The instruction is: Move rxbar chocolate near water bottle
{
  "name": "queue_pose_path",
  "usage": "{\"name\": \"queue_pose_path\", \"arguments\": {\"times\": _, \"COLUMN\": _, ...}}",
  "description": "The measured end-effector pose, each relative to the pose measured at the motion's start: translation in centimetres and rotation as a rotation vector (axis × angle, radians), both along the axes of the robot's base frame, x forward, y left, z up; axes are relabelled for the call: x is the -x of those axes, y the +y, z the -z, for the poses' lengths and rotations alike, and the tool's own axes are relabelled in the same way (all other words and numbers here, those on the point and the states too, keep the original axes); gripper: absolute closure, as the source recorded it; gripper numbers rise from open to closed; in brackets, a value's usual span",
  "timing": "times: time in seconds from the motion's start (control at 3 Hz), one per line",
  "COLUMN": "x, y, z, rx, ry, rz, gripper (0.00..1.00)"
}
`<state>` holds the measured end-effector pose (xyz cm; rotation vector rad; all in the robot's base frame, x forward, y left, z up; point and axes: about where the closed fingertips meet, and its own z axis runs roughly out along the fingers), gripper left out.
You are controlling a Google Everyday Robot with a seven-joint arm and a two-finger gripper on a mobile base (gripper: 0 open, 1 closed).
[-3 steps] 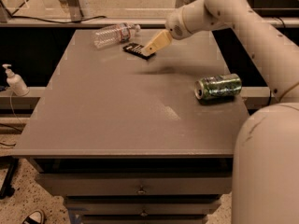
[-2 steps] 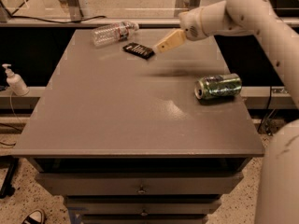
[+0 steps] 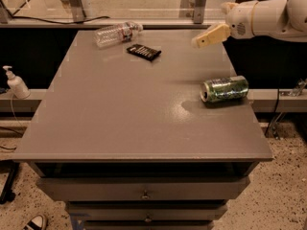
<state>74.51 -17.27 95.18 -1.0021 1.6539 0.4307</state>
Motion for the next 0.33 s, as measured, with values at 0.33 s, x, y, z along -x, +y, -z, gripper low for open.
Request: {"name": "queue_pose_path", "arguments": {"times": 0.33, "x": 0.00, "y": 0.00, "z": 0.00, "rx": 0.000, "ry": 0.000, "rz": 0.000, "gripper": 0.00}}
